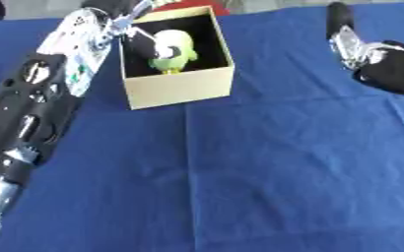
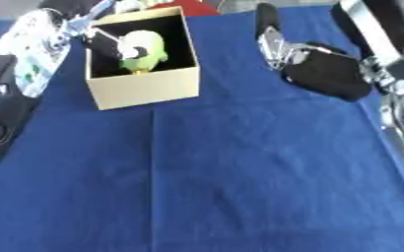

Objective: Pick up objects on the table and place them in the box.

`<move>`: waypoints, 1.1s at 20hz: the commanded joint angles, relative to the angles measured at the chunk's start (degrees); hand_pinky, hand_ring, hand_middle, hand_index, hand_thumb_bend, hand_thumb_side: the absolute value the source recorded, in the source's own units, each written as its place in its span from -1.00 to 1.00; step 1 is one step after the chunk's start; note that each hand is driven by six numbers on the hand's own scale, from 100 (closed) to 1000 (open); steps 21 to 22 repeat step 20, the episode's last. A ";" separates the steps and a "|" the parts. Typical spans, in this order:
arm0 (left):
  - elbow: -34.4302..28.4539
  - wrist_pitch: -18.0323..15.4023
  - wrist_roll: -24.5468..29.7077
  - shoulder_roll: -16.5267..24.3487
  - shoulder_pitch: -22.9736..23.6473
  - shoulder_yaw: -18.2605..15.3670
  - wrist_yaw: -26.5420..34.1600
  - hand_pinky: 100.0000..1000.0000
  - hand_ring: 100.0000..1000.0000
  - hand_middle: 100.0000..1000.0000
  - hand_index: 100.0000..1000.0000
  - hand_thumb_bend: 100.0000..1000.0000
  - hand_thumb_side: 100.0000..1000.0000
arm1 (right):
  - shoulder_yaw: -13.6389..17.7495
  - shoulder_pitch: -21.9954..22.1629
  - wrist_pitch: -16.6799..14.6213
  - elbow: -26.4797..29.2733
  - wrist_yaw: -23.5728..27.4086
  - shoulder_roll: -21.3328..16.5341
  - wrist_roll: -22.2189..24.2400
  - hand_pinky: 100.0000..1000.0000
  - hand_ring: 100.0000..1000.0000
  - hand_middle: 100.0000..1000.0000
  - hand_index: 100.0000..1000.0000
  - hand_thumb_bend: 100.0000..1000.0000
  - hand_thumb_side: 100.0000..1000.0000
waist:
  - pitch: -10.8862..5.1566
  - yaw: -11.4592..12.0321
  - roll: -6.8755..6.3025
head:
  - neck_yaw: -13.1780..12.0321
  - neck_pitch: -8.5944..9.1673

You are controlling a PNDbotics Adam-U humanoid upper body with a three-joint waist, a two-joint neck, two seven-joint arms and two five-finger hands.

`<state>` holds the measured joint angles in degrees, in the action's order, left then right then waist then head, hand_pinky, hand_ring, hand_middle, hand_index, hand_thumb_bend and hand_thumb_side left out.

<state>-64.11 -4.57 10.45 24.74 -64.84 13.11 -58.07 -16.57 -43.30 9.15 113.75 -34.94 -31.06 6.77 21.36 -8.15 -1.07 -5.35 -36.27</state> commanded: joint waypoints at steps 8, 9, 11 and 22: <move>-12.28 1.12 2.03 6.35 2.48 -0.08 8.72 0.00 0.36 0.36 0.58 -0.06 -0.44 | 1.08 0.29 -0.12 0.85 -0.25 -0.39 -0.10 0.84 0.73 0.56 0.75 -1.00 0.29 | -3.22 1.34 0.13 | 0.50 -1.49; -14.29 1.35 2.20 7.38 3.27 0.03 9.84 0.00 0.36 0.35 0.58 -0.09 -0.43 | 1.11 0.39 -0.15 0.85 -0.31 -0.40 -0.11 0.84 0.73 0.56 0.75 -1.00 0.29 | -3.38 1.52 0.09 | 0.61 -1.56; -18.58 1.87 2.06 9.66 5.29 0.15 12.65 0.00 0.36 0.36 0.58 -0.14 -0.41 | 1.17 0.59 -0.23 0.85 -0.44 -0.38 -0.13 0.84 0.73 0.56 0.75 -1.00 0.28 | -3.66 1.82 0.02 | 0.87 -1.64; -33.09 5.00 2.39 18.57 15.90 1.17 23.85 -0.04 0.32 0.31 0.54 -0.26 -0.34 | 1.35 0.90 -0.52 0.85 -0.82 -0.34 -0.23 0.84 0.73 0.56 0.75 -1.00 0.28 | -4.19 2.49 0.00 | 1.08 -1.43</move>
